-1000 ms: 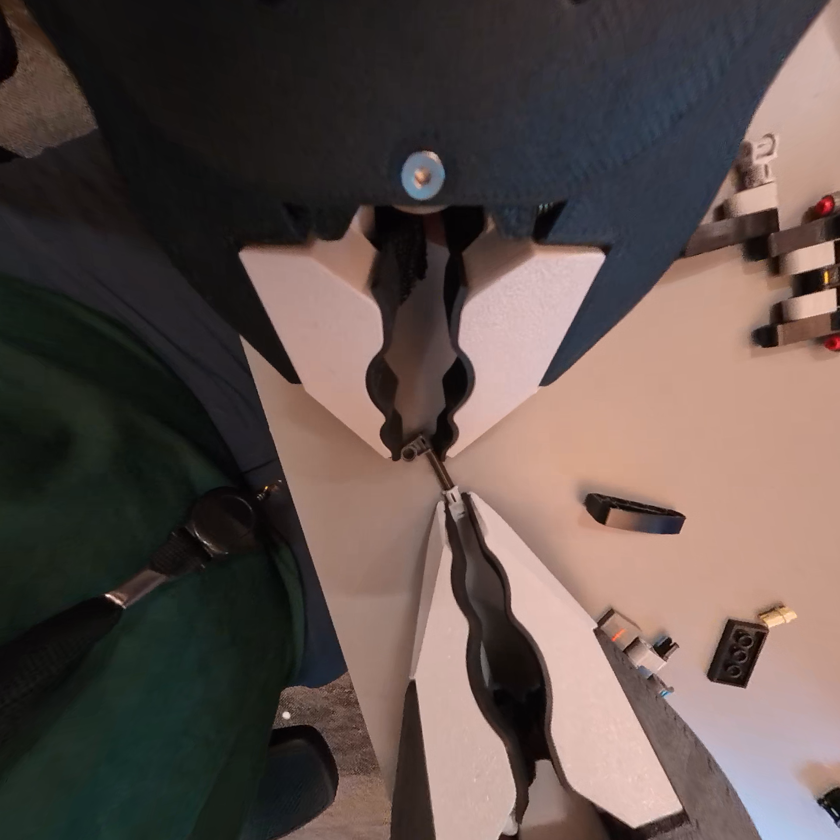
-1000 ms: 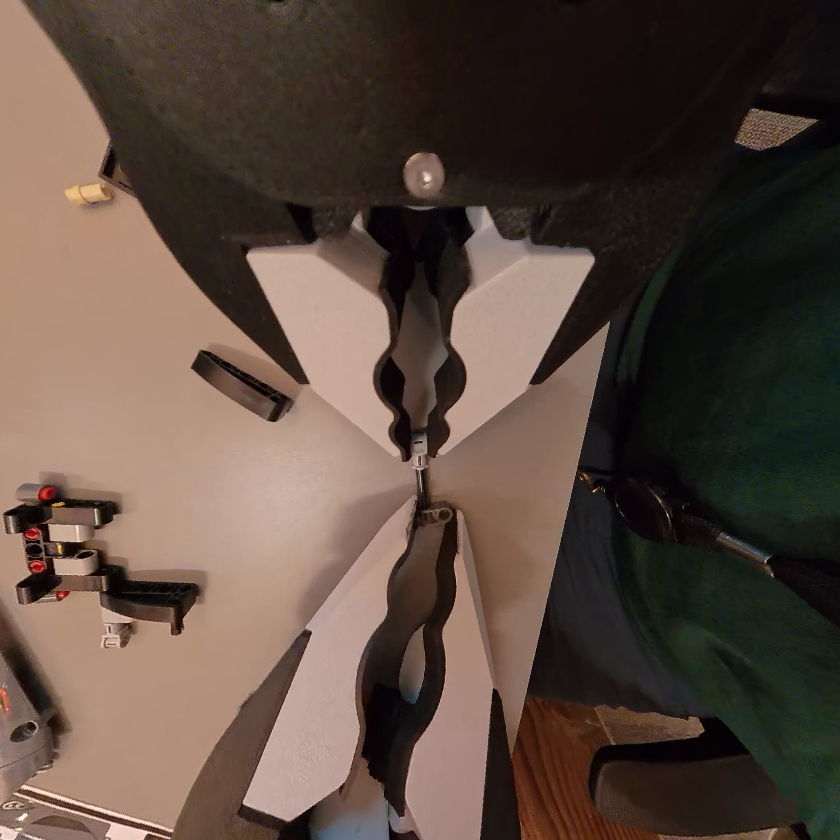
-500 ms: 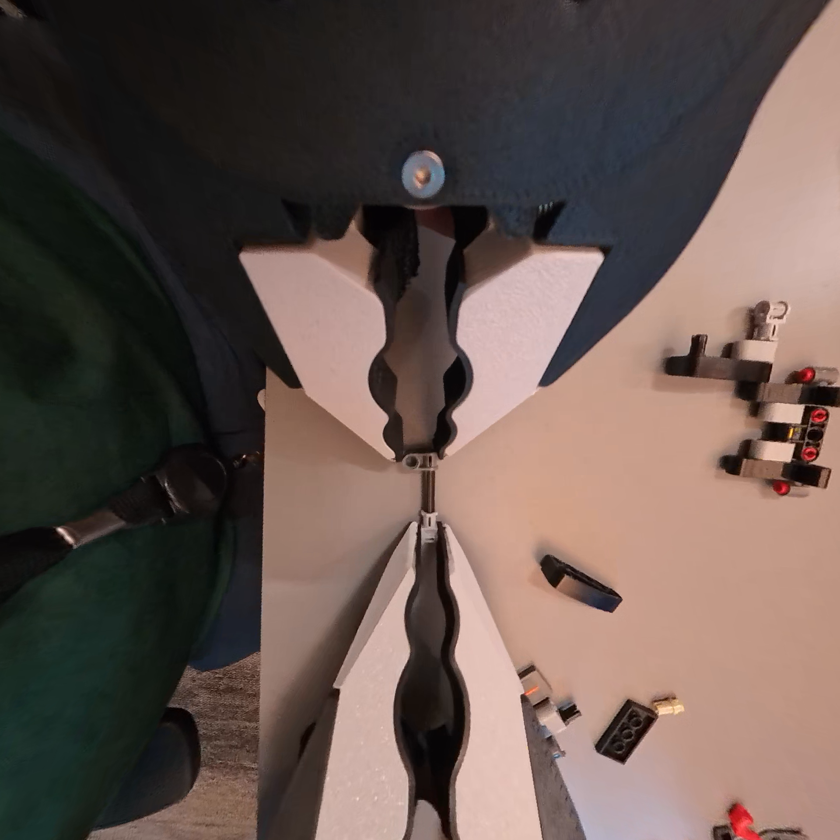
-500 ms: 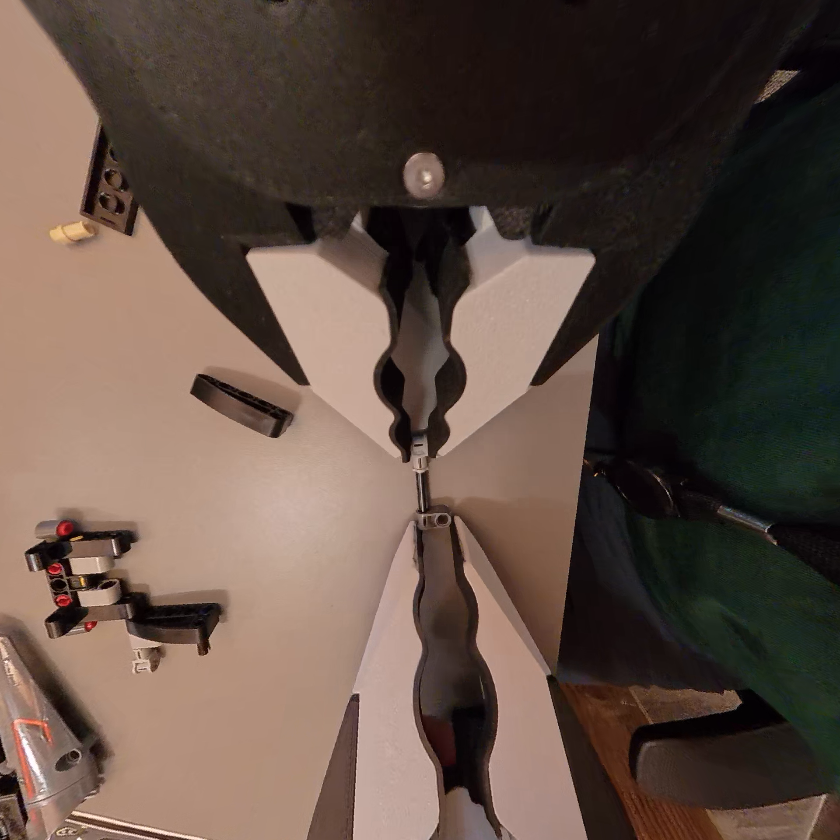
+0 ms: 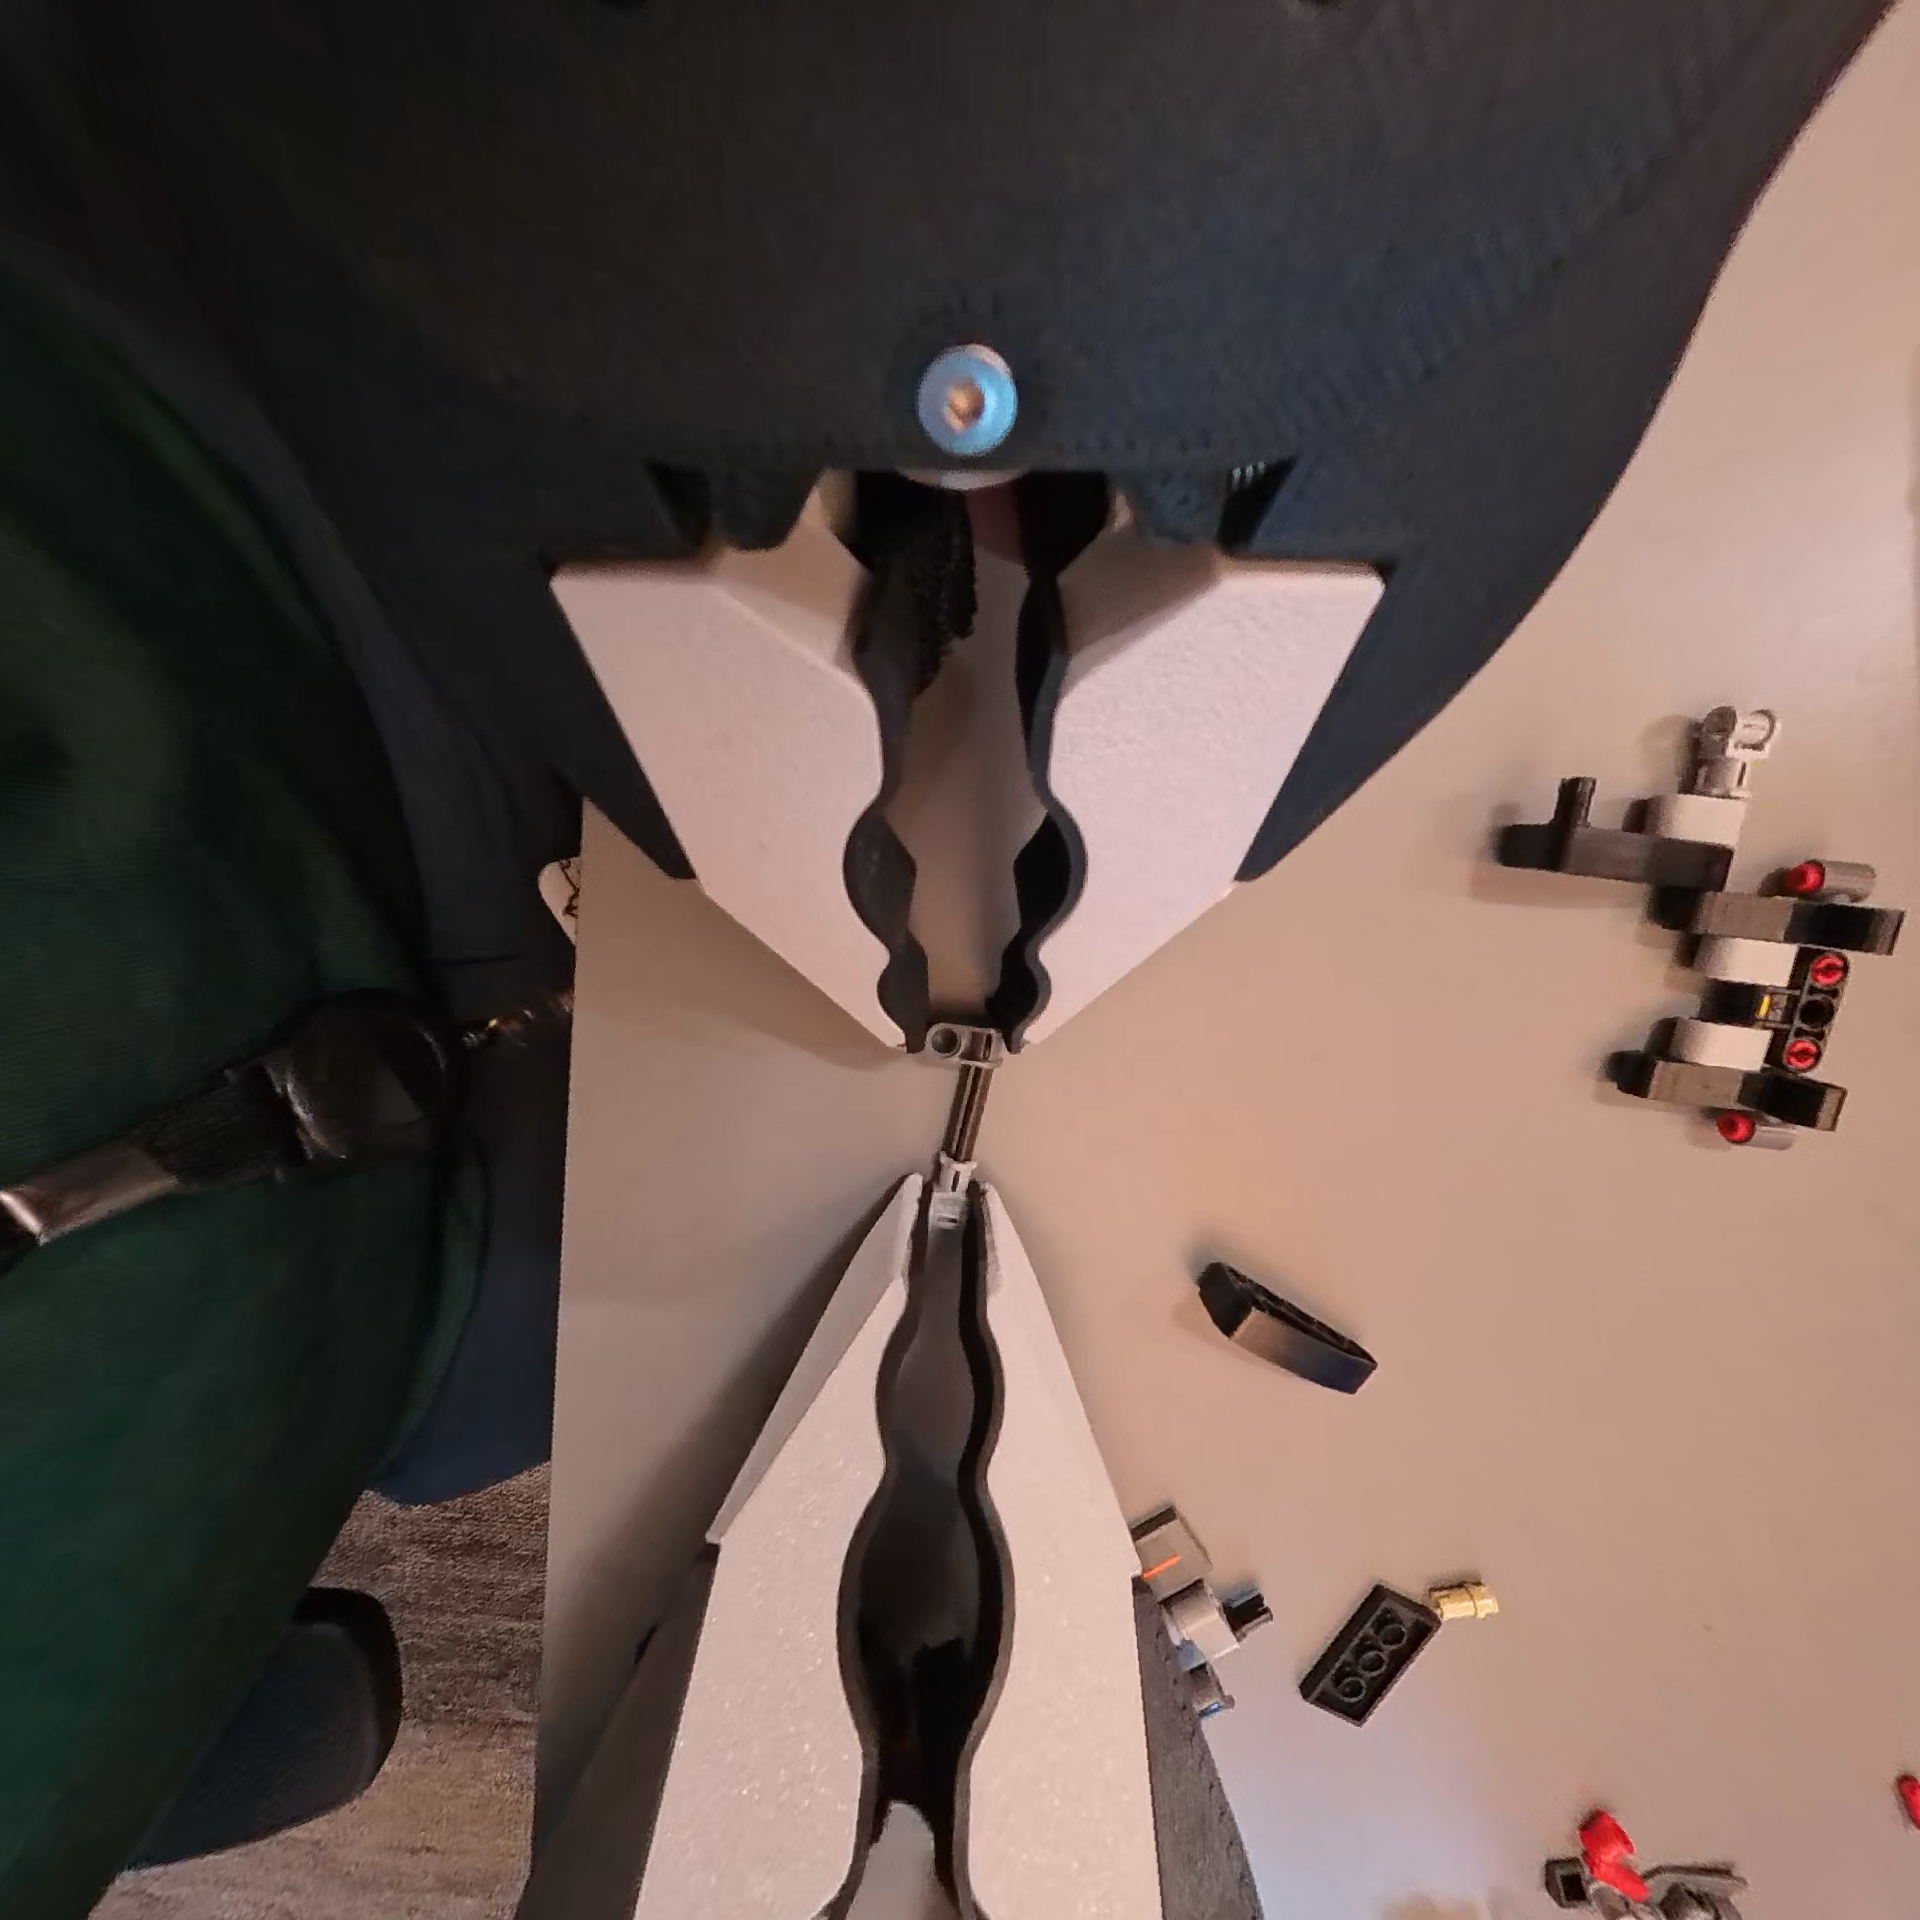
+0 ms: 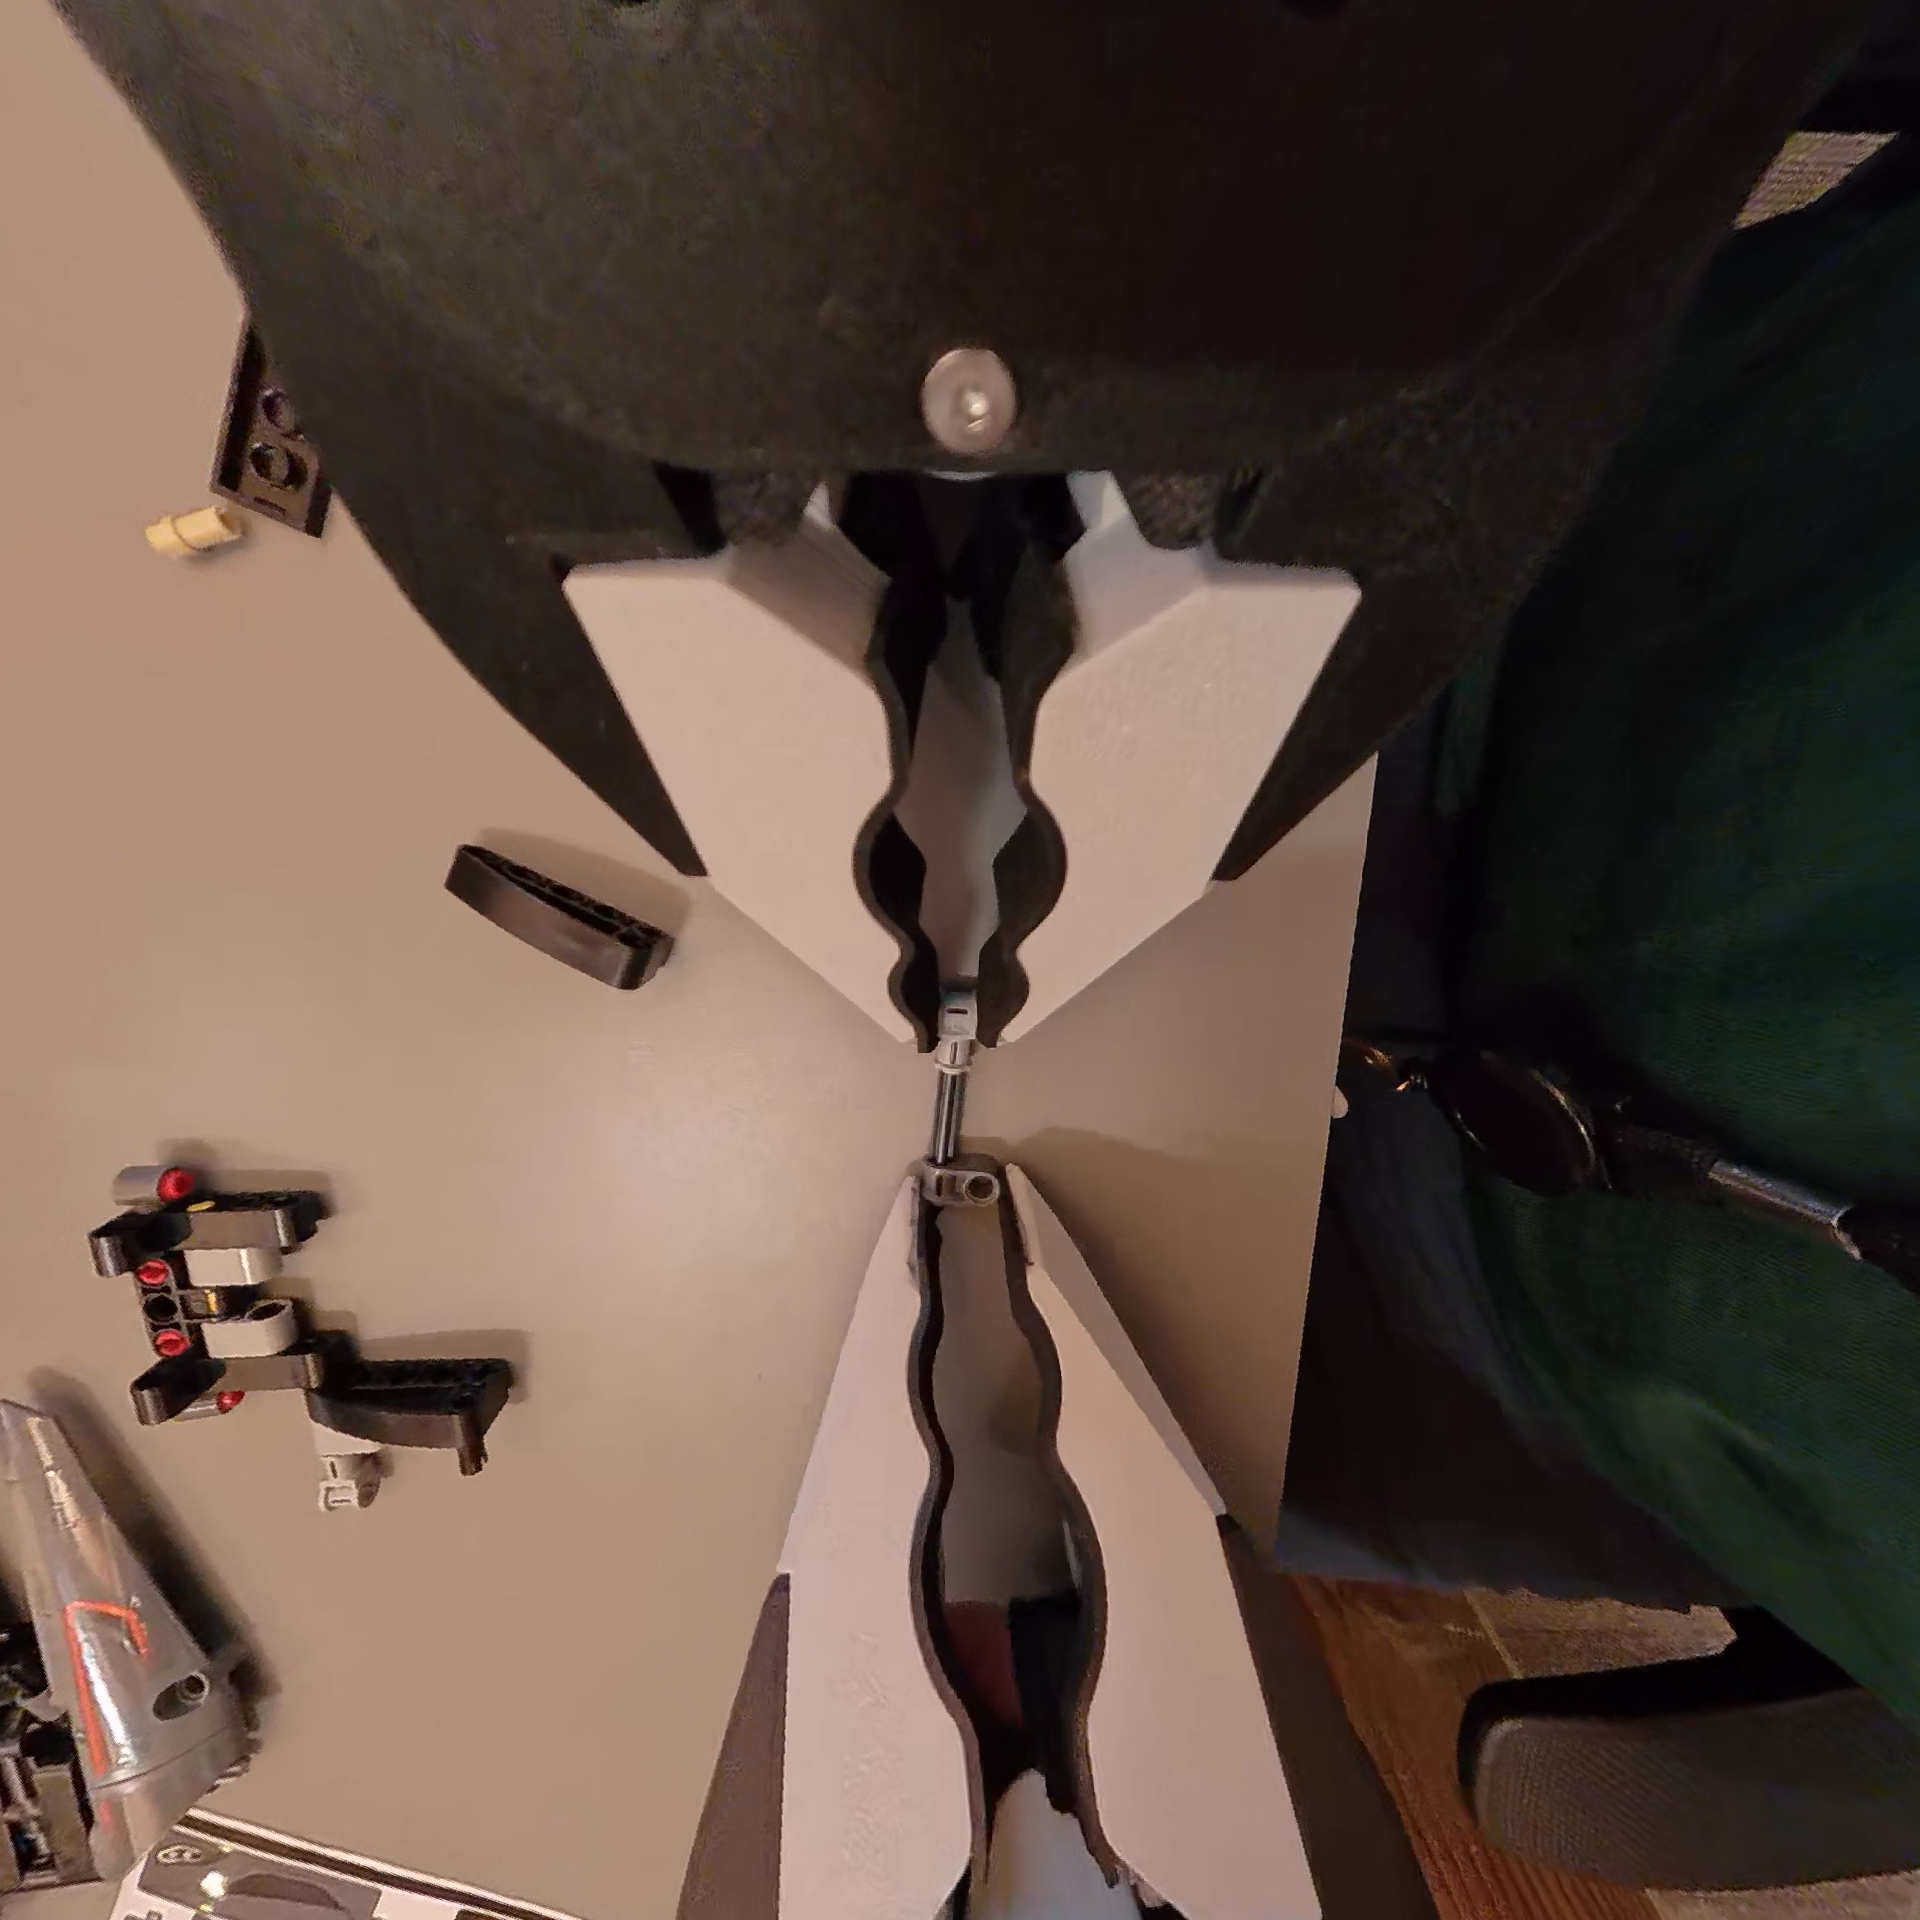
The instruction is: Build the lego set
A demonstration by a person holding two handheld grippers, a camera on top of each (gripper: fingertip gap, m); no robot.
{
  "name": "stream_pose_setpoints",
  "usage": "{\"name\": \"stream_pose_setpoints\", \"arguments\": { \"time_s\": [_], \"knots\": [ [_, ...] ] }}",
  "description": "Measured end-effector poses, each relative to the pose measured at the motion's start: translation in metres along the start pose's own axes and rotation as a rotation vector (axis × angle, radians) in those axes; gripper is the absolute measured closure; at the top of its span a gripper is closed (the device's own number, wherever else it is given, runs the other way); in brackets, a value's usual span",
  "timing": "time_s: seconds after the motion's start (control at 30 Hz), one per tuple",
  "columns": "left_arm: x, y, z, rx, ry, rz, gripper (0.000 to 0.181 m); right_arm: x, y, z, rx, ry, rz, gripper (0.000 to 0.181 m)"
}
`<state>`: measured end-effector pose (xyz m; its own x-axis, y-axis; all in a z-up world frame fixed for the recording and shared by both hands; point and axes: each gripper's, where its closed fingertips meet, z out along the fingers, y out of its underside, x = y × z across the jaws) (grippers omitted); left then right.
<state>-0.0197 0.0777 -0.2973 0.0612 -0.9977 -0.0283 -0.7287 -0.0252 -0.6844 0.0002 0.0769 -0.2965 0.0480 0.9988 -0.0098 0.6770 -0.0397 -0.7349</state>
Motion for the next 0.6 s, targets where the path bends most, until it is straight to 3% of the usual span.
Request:
{"name": "stream_pose_setpoints", "arguments": {
  "time_s": [0.6],
  "knots": [
    [0.0021,-0.0049,0.0049,0.034,0.059,0.024,0.169,0.008,-0.0024,0.0029,0.003,-0.002,-0.031,0.176]
  ]
}}
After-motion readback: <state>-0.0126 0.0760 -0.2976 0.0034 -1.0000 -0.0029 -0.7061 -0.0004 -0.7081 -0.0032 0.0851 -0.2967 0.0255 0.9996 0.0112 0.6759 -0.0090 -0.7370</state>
